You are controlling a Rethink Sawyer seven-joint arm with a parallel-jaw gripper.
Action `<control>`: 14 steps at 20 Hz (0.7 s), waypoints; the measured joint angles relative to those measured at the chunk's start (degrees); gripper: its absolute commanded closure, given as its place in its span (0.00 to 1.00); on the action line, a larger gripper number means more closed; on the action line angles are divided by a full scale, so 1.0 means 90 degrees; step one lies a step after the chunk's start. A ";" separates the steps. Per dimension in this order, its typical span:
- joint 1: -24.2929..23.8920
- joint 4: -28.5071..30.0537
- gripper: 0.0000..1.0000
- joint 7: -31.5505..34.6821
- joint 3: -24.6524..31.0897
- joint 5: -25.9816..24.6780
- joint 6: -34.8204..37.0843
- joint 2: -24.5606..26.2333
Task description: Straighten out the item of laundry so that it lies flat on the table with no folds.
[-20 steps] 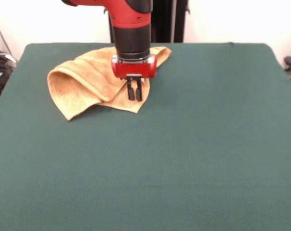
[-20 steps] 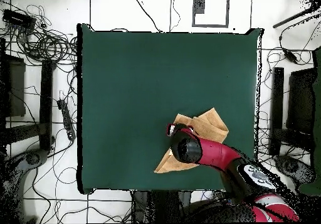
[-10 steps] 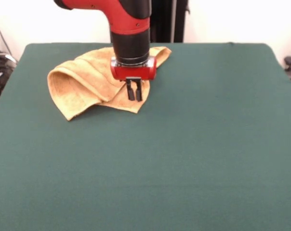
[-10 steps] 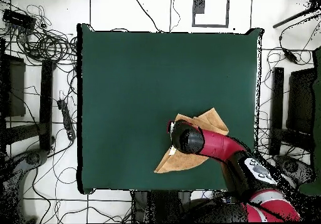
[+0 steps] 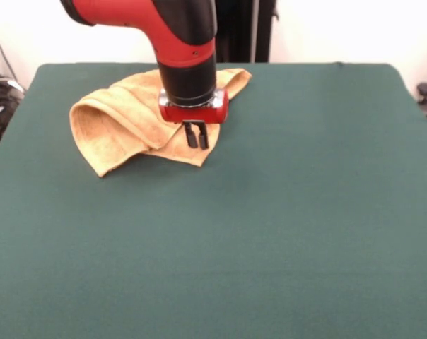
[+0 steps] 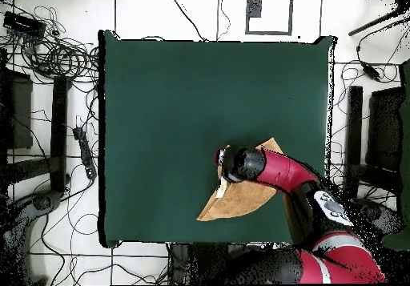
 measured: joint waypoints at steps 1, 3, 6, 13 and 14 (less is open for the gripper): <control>0.0014 -0.0053 0.00 0.0000 -0.0012 0.0027 0.0095 0.0019; 0.0069 -0.0249 0.00 0.0000 -0.0061 0.0124 0.0442 0.0090; 0.0137 -0.0493 0.00 0.0000 -0.0119 0.0208 0.0838 0.0186; 0.0169 -0.0939 0.00 0.0000 -0.0153 0.0346 0.1577 0.0387; 0.0169 -0.0983 0.00 0.0000 -0.0156 0.0364 0.1651 0.0408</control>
